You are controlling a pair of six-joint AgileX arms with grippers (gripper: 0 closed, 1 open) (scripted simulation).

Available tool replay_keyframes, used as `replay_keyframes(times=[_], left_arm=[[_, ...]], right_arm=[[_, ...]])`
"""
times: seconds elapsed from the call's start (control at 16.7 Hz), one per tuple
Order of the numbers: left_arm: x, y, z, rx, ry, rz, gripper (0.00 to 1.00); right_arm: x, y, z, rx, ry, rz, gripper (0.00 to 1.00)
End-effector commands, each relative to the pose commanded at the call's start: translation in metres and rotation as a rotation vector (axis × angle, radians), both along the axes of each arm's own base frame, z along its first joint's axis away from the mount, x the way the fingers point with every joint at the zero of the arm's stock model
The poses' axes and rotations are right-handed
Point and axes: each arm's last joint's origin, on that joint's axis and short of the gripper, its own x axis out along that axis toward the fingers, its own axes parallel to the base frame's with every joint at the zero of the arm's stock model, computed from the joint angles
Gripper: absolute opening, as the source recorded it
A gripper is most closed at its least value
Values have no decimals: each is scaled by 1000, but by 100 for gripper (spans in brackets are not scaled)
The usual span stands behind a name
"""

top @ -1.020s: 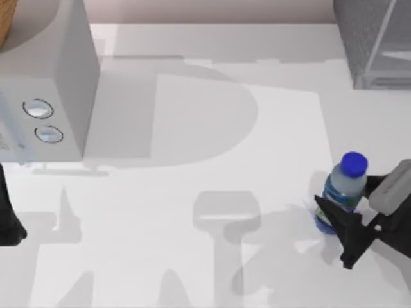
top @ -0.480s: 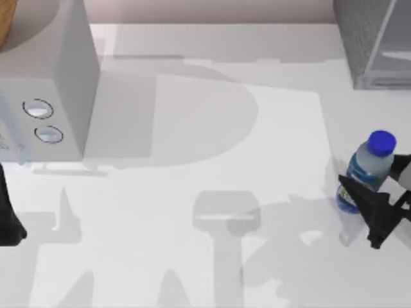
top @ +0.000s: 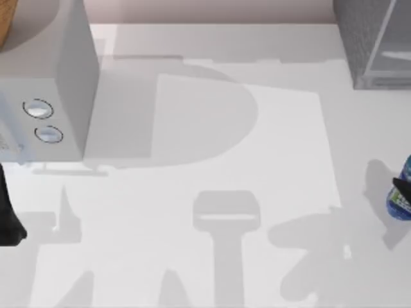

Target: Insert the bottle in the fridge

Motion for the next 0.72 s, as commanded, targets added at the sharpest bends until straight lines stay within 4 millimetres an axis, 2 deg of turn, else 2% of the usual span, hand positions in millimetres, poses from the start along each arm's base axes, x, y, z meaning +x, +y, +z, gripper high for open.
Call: replay_keyframes(times=[0.12, 0.48, 0.72], left_arm=[[0, 0, 0, 0, 0, 0, 100], [0, 0, 0, 0, 0, 0, 100], [0, 0, 0, 0, 0, 0, 100]], right_arm=[[-2, -5, 4, -5, -17, 0, 1], [-3, -4, 4, -3, -9, -4, 1], [-11, 0, 17, -14, 1, -86, 1]])
